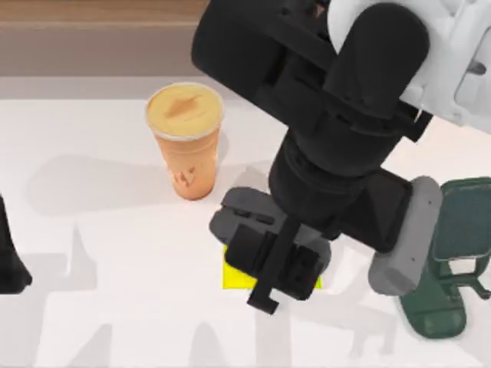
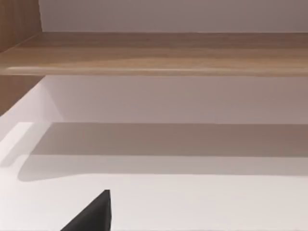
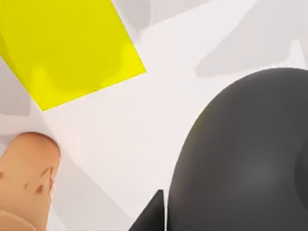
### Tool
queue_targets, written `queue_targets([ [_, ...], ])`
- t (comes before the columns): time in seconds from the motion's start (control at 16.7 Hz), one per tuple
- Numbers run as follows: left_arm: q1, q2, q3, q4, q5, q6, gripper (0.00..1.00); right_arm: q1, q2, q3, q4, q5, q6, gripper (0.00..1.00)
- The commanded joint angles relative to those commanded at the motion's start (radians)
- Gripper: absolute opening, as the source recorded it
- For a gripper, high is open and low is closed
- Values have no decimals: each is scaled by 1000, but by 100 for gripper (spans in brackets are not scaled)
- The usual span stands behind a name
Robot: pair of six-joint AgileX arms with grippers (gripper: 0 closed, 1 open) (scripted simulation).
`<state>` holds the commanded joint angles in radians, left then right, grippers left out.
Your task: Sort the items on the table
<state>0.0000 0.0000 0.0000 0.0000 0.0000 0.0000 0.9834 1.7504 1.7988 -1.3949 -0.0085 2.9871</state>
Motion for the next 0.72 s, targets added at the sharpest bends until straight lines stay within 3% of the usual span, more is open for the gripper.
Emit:
queue_targets([
  [0.42, 0, 0, 0, 0, 0, 0, 100, -140, 334, 46, 156, 2, 570, 0],
  [0.72, 0, 0, 0, 0, 0, 0, 100, -226, 511, 54, 237, 2, 843, 0],
])
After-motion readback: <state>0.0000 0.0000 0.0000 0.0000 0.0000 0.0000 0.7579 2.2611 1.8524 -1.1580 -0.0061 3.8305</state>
